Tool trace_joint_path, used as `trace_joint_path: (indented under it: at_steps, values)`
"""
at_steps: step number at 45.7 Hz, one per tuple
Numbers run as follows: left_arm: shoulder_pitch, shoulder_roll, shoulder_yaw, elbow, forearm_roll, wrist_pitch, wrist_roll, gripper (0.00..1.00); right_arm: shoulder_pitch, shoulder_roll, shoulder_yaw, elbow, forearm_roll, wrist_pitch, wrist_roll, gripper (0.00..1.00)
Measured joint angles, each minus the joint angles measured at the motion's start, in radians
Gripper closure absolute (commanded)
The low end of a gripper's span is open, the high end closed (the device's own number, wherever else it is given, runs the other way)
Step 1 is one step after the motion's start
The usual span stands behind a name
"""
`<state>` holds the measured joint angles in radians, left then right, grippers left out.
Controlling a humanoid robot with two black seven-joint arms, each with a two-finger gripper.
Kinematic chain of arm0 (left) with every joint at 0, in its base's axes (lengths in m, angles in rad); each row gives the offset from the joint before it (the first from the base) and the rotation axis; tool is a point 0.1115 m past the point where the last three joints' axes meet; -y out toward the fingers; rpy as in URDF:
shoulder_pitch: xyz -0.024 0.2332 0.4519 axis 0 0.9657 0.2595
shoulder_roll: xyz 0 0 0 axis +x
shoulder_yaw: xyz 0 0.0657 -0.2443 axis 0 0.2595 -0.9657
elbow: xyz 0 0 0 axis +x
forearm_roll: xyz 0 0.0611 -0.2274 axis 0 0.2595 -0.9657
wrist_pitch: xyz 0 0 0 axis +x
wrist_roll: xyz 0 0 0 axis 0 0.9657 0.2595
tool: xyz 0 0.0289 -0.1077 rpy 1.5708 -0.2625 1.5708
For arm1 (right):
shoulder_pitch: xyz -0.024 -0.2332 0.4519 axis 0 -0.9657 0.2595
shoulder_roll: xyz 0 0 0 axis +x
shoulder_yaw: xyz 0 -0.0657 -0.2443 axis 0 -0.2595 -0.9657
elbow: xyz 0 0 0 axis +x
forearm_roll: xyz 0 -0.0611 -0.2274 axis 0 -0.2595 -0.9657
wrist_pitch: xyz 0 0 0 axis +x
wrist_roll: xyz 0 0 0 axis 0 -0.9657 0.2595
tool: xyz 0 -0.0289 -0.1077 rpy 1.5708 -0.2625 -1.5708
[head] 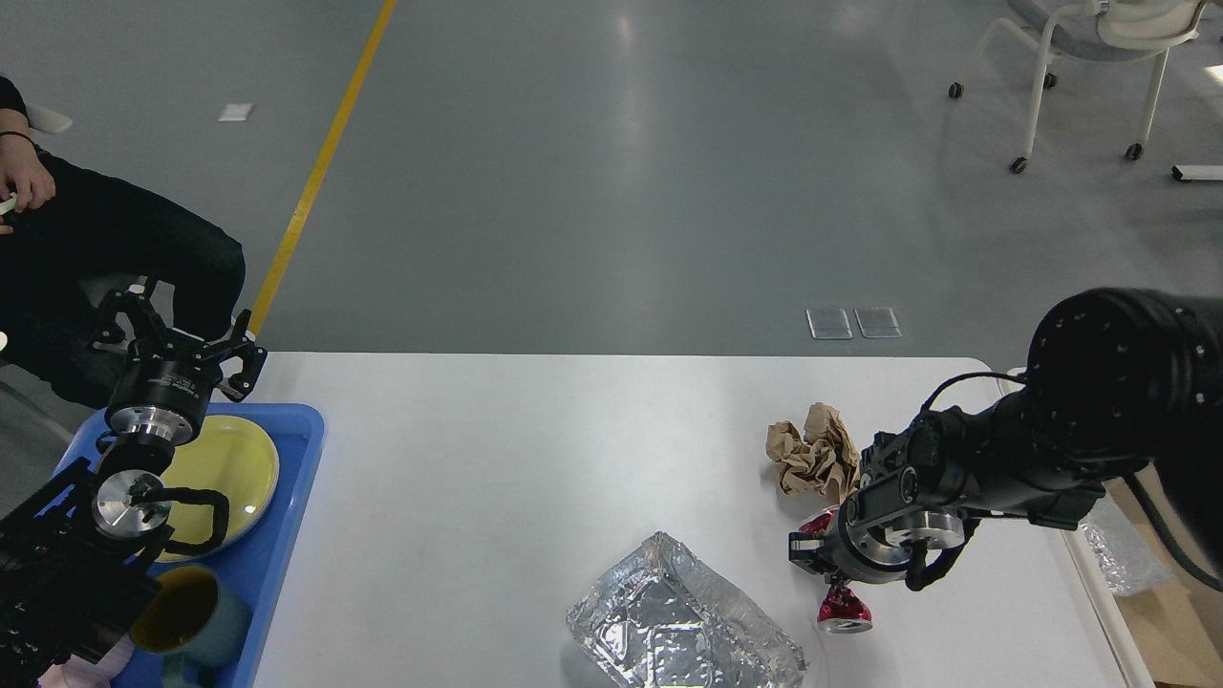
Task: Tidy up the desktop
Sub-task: 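Lift the red can and drop it into the white bin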
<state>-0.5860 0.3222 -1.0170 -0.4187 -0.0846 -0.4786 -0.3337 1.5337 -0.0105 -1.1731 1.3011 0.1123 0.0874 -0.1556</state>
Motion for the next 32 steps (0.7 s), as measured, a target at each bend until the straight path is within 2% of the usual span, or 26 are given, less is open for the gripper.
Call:
trace_joint_path:
  at_steps: [11,19,32]
  values:
    - [0.0,0.0,0.0,0.0,-0.001,0.0,0.0,0.03,0.319,-0.167,0.043,0.178,-0.003,0.099,0.008,1.0]
    - [0.0,0.0,0.0,0.0,-0.001,0.0,0.0,0.03,0.547,-0.316,0.071,0.185,0.002,0.23,0.008,1.0]
    - [0.0,0.0,0.0,0.0,-0.001,0.0,0.0,0.03,0.799,-0.479,0.047,0.165,0.003,0.251,0.008,1.0]
